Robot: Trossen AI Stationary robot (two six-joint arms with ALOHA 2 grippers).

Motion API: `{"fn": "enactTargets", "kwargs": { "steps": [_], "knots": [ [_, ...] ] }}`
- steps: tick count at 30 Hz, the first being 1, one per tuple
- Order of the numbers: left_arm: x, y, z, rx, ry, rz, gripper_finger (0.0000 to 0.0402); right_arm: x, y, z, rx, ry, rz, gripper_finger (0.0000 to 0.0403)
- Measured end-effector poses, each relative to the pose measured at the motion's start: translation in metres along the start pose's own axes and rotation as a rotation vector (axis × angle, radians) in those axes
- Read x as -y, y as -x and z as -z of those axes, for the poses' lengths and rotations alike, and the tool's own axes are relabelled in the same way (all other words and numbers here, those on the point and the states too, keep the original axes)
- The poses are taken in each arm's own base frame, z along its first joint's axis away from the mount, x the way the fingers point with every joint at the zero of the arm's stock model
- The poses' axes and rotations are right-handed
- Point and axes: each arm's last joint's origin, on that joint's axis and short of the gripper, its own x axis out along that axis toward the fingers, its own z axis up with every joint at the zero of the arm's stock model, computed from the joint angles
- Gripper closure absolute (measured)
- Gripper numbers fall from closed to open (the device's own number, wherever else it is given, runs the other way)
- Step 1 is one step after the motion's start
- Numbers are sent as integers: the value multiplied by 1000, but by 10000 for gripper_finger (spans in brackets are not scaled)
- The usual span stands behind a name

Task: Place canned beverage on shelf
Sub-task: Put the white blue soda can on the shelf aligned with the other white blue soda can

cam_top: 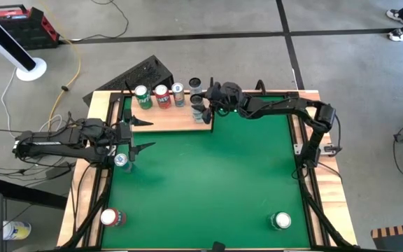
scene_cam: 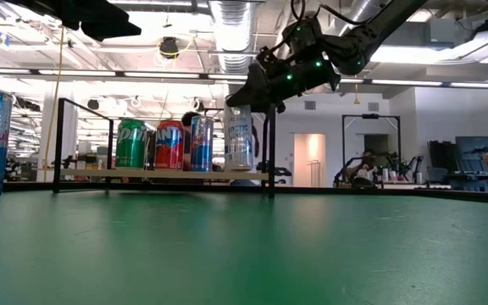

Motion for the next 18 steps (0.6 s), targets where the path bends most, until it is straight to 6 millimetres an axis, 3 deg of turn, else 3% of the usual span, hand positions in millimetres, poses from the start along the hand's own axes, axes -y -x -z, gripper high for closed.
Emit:
{"fn": "enactTargets", "kwargs": {
  "steps": [18],
  "knots": [
    [0, 0, 0, 0, 2, 0, 74, -3, 0, 0, -7, 14, -29, 72]
  ]
}}
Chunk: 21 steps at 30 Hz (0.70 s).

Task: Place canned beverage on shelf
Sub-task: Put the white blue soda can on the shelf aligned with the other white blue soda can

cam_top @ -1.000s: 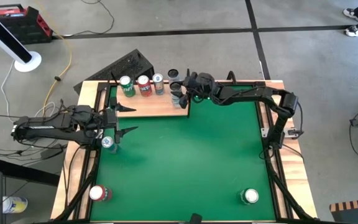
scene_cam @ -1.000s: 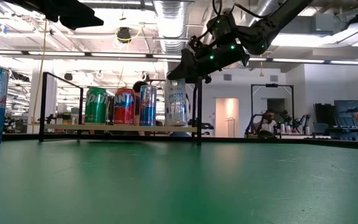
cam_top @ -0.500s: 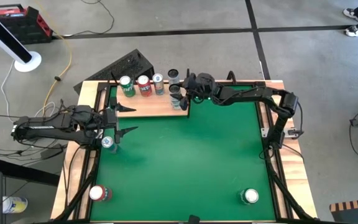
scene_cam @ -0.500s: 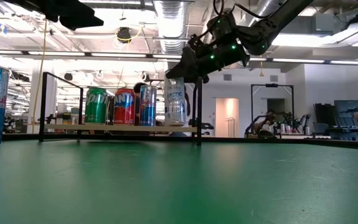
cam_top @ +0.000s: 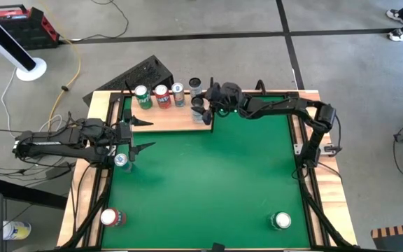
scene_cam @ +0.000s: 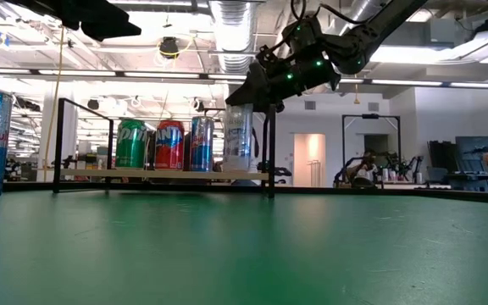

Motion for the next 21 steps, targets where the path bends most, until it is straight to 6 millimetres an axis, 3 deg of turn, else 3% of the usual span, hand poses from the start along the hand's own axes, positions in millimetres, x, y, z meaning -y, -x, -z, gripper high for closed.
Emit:
{"fn": "enactTargets", "kwargs": {
  "steps": [21],
  "knots": [
    [0, 0, 0, 0, -7, 0, 74, 0, 1, -1, -3, 4, 0, 70]
  ]
}}
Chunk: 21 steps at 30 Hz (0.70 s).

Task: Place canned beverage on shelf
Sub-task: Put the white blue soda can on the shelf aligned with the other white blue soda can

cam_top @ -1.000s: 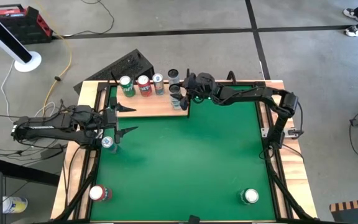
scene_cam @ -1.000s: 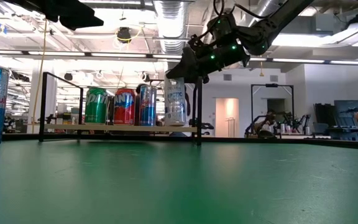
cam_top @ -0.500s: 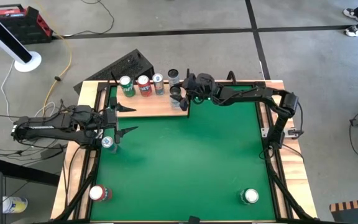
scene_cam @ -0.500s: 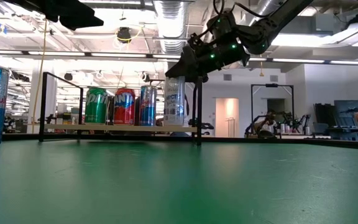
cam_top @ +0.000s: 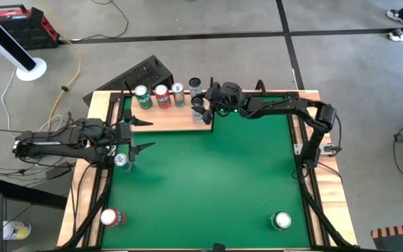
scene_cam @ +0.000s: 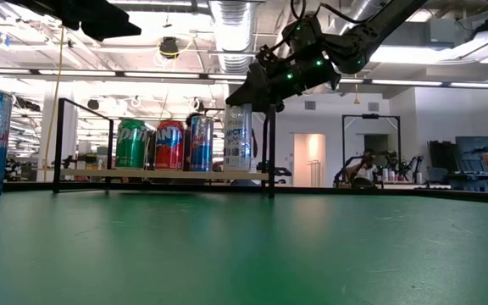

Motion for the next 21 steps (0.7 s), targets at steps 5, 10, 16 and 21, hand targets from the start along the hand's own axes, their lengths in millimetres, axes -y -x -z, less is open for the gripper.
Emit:
{"fn": "enactTargets", "kwargs": {
  "steps": [5, 10, 16, 21],
  "knots": [
    [0, 0, 0, 0, 0, 0, 74, 0, 4, -6, 15, 2, 2, 70],
    [0, 0, 0, 0, 0, 0, 74, -3, 11, -16, 41, 25, -2, 70],
    [0, 0, 0, 0, 0, 0, 74, -6, 28, -36, 89, 74, -4, 70],
    [0, 0, 0, 0, 0, 0, 74, -15, 52, -47, -9, 58, -25, 98]
  ]
}}
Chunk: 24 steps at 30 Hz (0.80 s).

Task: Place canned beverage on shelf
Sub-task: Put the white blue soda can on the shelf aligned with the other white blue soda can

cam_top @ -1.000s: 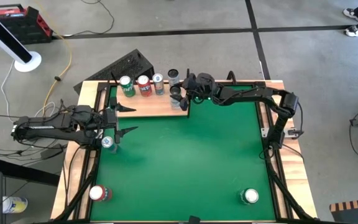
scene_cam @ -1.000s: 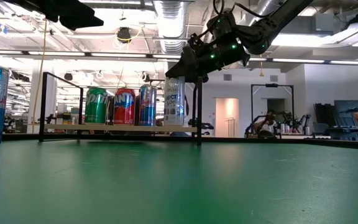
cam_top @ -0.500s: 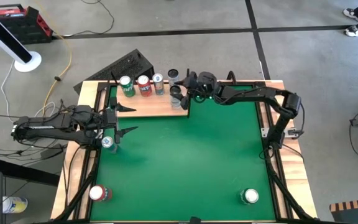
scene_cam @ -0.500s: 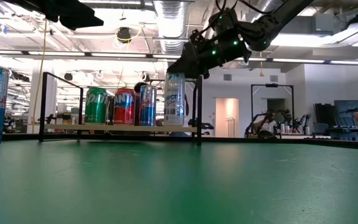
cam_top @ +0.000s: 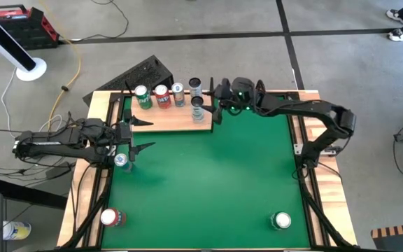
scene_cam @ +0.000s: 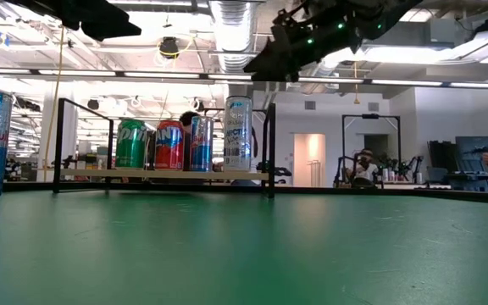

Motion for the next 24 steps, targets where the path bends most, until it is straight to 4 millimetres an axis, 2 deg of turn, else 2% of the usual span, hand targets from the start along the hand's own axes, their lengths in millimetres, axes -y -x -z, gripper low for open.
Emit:
{"fn": "enactTargets", "kwargs": {
  "steps": [5, 13, 15, 19, 24],
  "knots": [
    [0, 0, -1, 12, -4, -3, 75, -11, 7, 4, -98, -5, -37, 172],
    [-1, 0, -4, 44, 21, -11, 74, -12, 7, 8, -141, -1, 19, 377],
    [-1, 0, -5, 51, 29, -13, 74, -9, 7, 8, -138, 0, 43, 385],
    [-1, 0, -5, 50, 36, -17, 74, -4, 6, 8, -134, -7, 59, 379],
    [-2, 0, -5, 50, 37, -19, 74, -4, -7, 20, -156, -8, 63, 388]
  ]
}}
